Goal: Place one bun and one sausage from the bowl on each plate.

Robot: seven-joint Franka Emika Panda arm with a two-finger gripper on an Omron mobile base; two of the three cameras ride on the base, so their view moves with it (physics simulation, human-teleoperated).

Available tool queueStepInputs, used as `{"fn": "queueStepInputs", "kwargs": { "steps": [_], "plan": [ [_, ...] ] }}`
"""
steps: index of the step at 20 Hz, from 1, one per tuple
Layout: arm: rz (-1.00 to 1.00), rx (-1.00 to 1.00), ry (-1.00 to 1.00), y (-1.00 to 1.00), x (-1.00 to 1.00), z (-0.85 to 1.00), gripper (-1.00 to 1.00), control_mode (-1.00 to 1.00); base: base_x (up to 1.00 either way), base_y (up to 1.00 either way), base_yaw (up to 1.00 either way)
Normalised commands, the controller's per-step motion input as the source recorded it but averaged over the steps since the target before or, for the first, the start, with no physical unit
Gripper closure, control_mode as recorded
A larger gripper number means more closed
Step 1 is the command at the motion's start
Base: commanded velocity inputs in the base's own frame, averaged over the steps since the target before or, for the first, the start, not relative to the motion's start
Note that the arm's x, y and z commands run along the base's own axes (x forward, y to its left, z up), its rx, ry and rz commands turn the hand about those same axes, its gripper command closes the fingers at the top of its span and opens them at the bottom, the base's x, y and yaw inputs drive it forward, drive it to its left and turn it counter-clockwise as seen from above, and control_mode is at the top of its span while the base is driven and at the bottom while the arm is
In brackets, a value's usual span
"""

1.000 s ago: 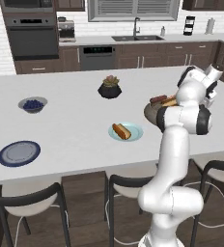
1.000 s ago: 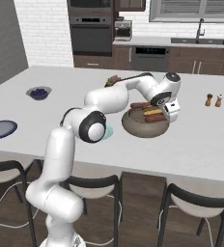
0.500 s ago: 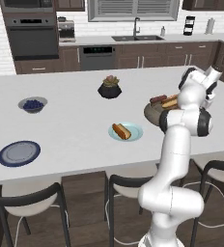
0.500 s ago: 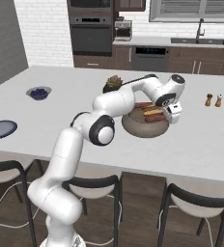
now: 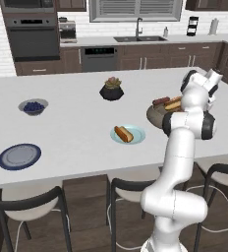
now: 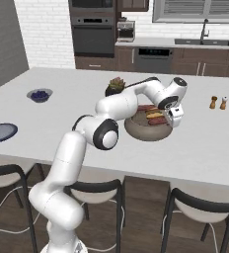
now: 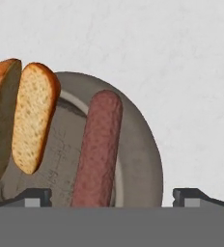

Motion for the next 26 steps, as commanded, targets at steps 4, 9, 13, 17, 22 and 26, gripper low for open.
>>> {"fn": "queueStepInputs", "kwargs": {
  "steps": [4,9,13,17,22,26],
  "plan": [
    [0.0,0.0,0.0,0.1,0.11,-0.26,-1.0,-1.0,0.0,0.0,0.0],
    [0.0,0.0,0.0,0.0,0.18,-0.05,-1.0,-1.0,0.0,0.0,0.0],
    [0.0,0.0,0.0,0.0,0.18,-0.16,-1.0,-1.0,0.0,0.0,0.0],
    [0.0,0.0,0.0,0.0,0.0,-0.23,-1.0,-1.0,0.0,0.0,0.0],
    [0.0,0.0,0.0,0.04,0.0,-0.1,-1.0,-1.0,0.0,0.0,0.0],
    [0.0,0.0,0.0,0.08,0.0,-0.06,1.0,-1.0,0.0,0.0,0.0]
  ]
}}
